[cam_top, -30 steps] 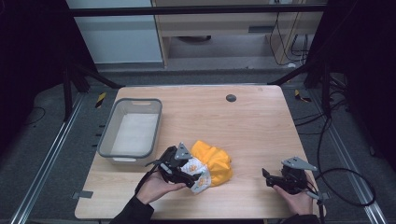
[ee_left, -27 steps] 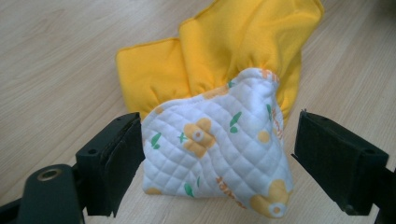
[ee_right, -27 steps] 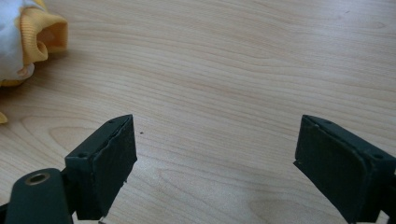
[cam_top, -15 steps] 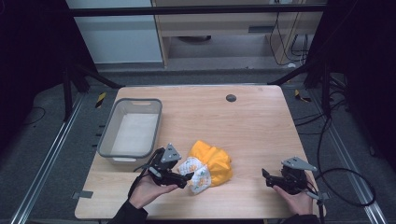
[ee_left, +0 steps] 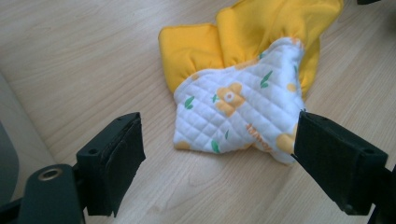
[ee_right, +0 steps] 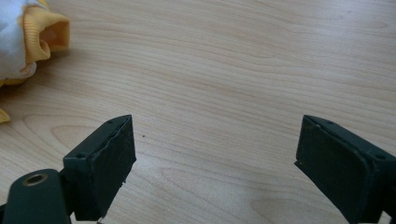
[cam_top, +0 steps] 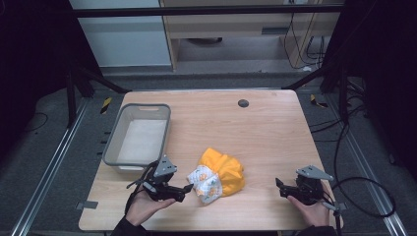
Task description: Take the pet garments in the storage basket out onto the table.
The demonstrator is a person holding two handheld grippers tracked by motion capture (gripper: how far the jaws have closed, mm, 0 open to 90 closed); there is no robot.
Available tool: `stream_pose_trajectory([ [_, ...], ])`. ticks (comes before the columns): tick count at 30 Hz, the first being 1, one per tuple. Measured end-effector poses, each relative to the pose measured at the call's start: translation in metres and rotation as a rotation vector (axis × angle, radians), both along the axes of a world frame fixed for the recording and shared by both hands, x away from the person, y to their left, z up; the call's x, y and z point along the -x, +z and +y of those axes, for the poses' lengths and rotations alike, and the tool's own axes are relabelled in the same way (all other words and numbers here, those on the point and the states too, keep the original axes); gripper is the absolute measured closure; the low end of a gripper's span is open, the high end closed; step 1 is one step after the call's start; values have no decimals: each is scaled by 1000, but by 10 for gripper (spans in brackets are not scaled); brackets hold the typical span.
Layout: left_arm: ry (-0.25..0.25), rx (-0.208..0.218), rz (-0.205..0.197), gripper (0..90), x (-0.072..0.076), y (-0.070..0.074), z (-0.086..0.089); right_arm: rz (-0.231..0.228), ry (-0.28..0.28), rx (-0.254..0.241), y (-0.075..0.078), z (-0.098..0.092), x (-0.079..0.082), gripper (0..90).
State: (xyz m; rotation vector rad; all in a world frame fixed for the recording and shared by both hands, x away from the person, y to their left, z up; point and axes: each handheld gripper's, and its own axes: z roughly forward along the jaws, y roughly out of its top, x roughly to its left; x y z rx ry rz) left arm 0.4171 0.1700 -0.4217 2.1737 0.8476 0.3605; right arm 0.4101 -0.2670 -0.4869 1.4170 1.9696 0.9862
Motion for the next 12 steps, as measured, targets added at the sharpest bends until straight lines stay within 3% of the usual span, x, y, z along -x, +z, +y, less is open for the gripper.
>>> stream_pose_trajectory([
  [12, 64, 7, 32, 173, 8, -17, 28, -1, -2, -2, 0, 0, 0, 114],
])
